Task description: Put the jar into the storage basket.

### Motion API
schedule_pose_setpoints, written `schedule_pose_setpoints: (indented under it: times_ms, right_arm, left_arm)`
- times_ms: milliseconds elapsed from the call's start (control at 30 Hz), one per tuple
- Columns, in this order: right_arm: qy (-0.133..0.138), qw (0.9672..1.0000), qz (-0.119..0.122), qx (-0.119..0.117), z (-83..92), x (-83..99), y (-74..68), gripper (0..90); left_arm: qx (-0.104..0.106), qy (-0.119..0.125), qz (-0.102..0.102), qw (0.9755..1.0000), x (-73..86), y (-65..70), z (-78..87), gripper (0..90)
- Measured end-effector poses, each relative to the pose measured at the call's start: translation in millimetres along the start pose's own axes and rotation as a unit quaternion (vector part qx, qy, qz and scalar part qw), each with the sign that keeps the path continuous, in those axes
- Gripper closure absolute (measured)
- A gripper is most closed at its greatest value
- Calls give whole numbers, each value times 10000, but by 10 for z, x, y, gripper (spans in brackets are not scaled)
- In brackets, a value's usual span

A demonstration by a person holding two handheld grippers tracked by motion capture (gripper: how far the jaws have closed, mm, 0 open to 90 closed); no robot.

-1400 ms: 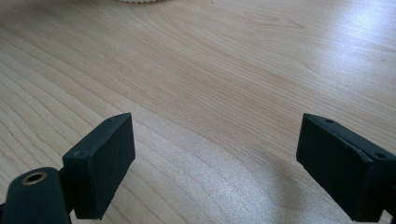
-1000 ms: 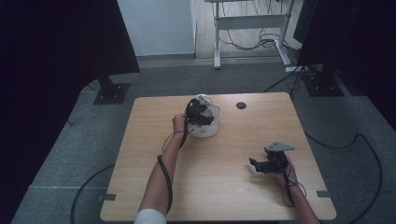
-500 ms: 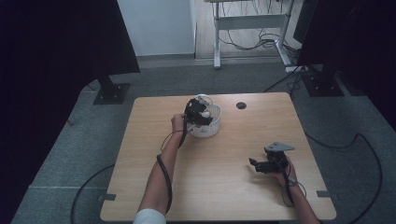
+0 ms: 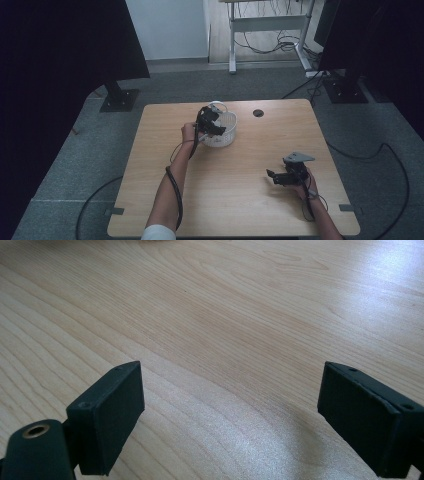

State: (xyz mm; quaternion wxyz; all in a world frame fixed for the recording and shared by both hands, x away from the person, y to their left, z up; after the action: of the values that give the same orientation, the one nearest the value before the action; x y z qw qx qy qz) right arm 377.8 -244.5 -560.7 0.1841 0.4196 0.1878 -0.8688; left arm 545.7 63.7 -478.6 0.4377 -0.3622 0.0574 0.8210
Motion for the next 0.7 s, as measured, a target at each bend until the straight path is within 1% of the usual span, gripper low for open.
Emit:
schedule_pose_setpoints:
  times_ms: [67,100,133,167,233,400,567,633,700]
  right_arm:
    - [3,10000,1,1,0,0,0,111]
    - [5,10000,0,0,0,0,0,111]
    - [5,10000,1,-2,0,0,0,111]
    - [2,10000,3,-2,0,0,0,111]
    - [-5,10000,8,-3,-1,-1,0,111]
    - [-14,10000,19,4,-3,-1,-3,111]
    - [-11,10000,37,29,-4,0,-6,111]
    - [-19,10000,47,35,-4,0,-8,111]
    - [-12,10000,68,60,-4,1,-13,110]
  left_arm:
    - [-60,20,-2,10000,-5,0,9,334]
    - [-84,55,-13,9999,-8,-2,22,308]
    - [-107,68,-54,9999,-13,0,35,260]
    - [-165,60,-99,9998,-18,5,45,227]
    - [-192,81,-145,9997,-23,6,71,200]
    - [-237,180,-109,9995,-12,-15,132,178]
    - [-241,295,-123,9992,2,-26,206,168]
    - [-317,460,-86,9984,-5,-7,272,166]
    - [-320,693,-121,9970,-14,33,377,166]
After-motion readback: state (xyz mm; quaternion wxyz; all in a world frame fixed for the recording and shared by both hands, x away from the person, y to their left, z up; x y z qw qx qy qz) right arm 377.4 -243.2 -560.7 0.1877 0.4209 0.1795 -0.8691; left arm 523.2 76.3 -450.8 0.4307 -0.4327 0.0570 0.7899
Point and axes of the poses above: each handheld gripper's, and its own axes: z roughly backward along the jaws, x roughly out of its underside, y roughly to its right, the point moved 1 cm from there along -z, roughly forward along the jaws, and after that the axes turned 8 degrees about -z, right-handed, at the moved point
